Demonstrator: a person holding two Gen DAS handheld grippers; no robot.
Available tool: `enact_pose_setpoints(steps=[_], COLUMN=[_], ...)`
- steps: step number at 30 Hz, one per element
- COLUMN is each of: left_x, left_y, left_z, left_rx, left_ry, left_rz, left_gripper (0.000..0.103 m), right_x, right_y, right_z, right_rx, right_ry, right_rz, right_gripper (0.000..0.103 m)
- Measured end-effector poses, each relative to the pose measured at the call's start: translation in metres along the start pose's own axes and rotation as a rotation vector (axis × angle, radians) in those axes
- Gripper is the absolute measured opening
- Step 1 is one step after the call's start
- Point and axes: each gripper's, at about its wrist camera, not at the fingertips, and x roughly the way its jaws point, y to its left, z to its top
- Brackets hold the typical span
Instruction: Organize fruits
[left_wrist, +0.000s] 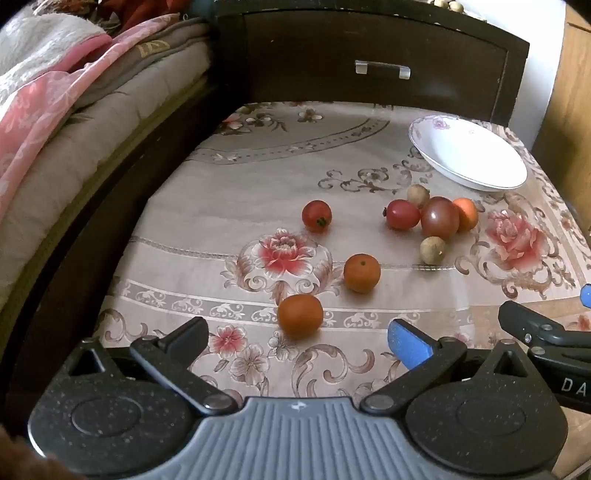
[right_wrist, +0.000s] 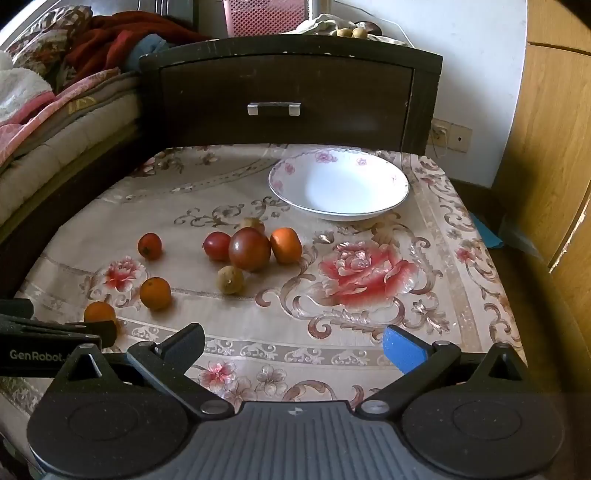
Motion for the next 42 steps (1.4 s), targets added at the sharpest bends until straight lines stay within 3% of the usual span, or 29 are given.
enact_pose_setpoints(steps=[42], left_x=[-0.0006], left_y=[-0.0019], left_z=[-0.003], left_rx=[0.001], left_ry=[0.004], left_rz=[-0.011], left_gripper=[0.103], right_x=[0.0063], right_y=[0.0005], right_z=[-0.0077], right_rx=[-0.012], right_ry=[0.018], right_rz=[0.007], right_gripper=[0.096])
